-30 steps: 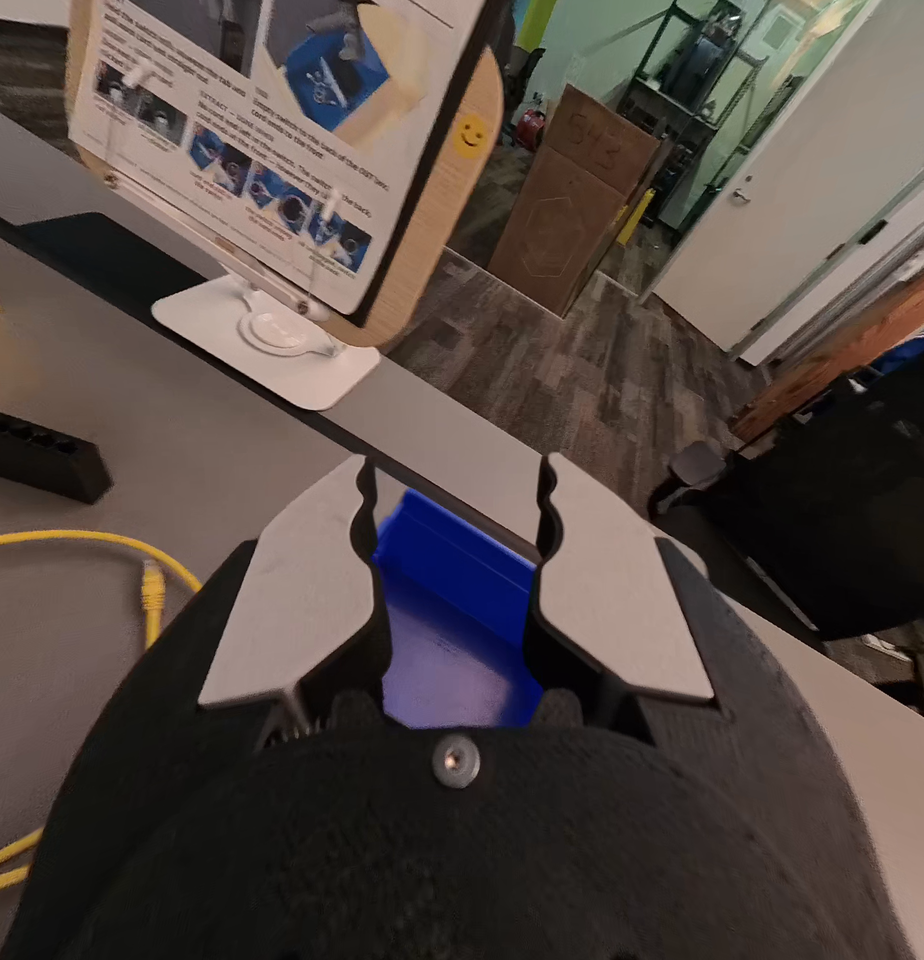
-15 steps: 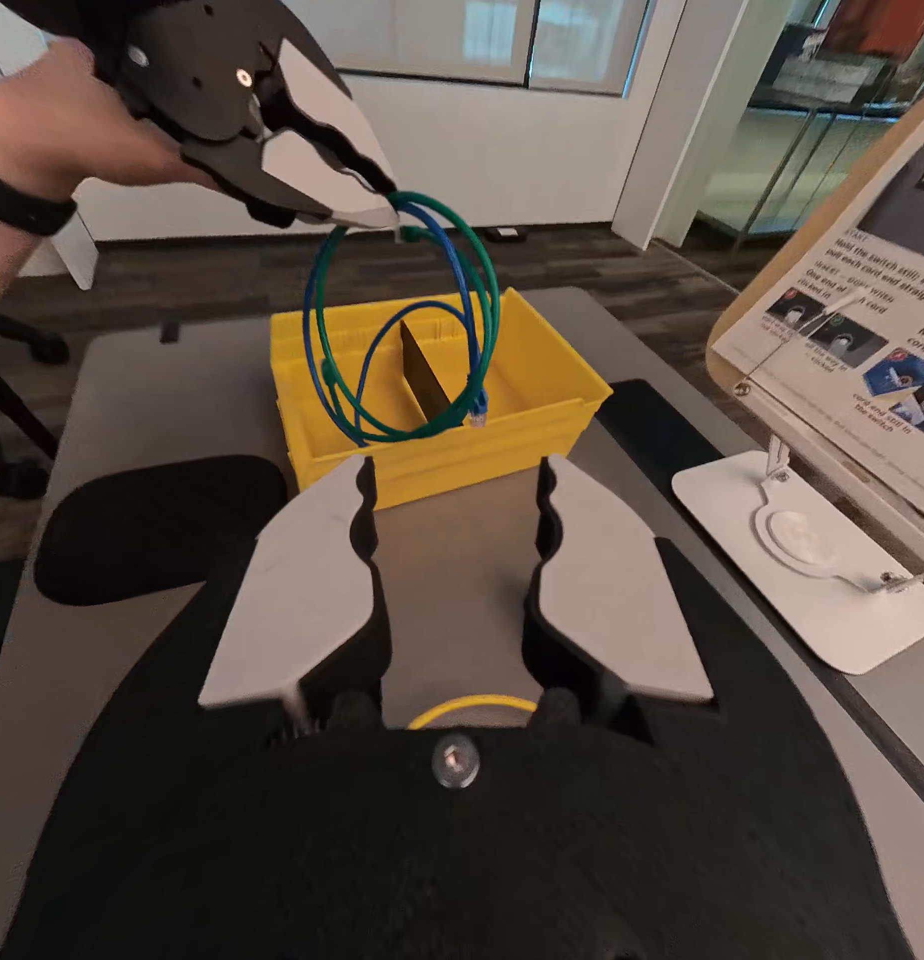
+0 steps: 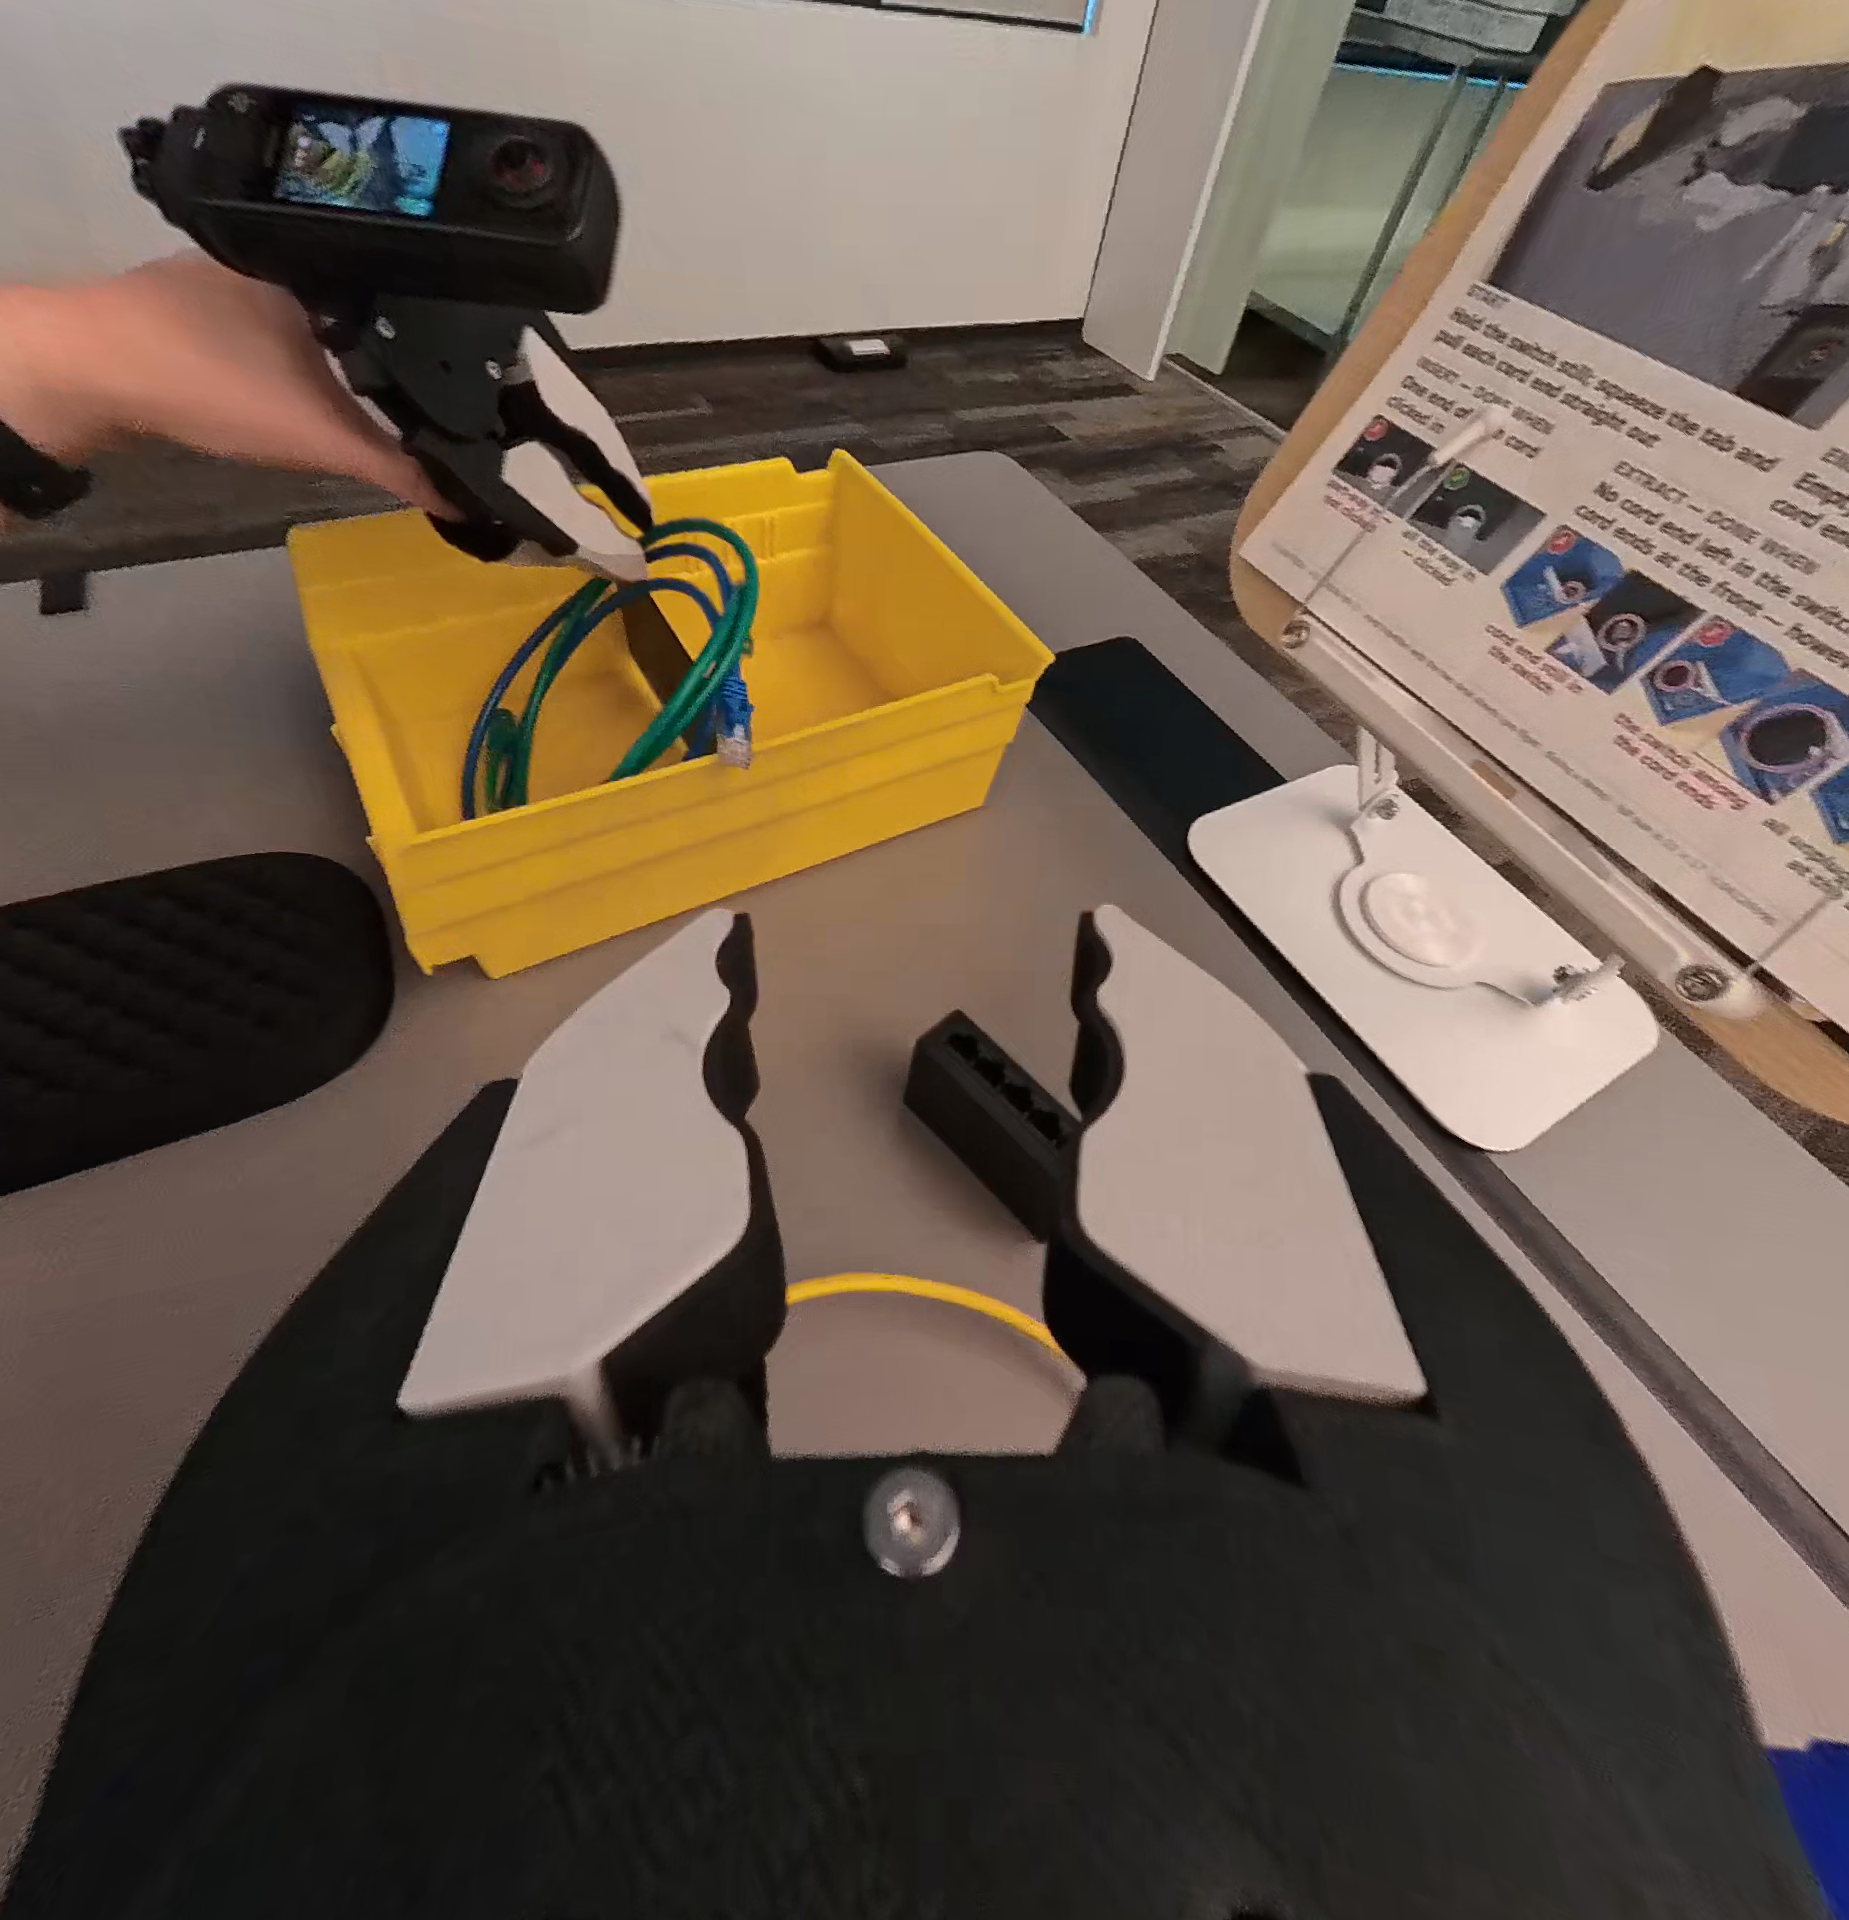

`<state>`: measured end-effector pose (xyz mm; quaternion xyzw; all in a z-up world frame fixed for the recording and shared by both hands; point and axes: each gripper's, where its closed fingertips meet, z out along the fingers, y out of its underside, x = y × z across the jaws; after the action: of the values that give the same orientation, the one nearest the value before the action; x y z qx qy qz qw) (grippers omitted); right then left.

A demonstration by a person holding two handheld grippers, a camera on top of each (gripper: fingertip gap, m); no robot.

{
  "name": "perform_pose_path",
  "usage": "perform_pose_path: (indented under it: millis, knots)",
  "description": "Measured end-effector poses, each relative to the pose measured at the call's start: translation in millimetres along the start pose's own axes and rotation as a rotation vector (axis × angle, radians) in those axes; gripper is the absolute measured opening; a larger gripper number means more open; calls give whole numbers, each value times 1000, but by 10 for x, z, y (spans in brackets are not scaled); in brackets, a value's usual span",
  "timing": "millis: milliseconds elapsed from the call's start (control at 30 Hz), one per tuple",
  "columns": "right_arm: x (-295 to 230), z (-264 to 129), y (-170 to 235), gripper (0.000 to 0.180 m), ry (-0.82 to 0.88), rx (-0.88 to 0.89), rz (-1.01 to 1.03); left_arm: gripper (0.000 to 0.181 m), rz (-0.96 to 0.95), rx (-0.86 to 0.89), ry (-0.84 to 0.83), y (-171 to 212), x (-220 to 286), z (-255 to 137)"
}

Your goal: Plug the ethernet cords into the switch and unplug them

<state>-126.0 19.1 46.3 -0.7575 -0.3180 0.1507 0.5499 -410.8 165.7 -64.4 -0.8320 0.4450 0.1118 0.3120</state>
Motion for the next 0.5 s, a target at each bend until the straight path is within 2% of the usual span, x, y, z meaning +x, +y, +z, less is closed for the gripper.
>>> perform_pose_path:
  millis: [133,200,233,333,500]
  knots:
    - [102,-25,67,60,27,-15,-11,32,-115,164,-33,-27,-29,-220]
    - [147,-34,81,60,43,-24,-23,54,-171,279,-45,-79,28,-483]
    - [169,-41,78,60,53,-25,-28,58,-188,338,-20,-108,139,-621]
    - [184,-70,46,60,54,-18,-40,53,-110,453,118,-157,735,-891]
    - [170,-93,33,60,44,-17,-46,44,69,339,197,-85,1350,-744]
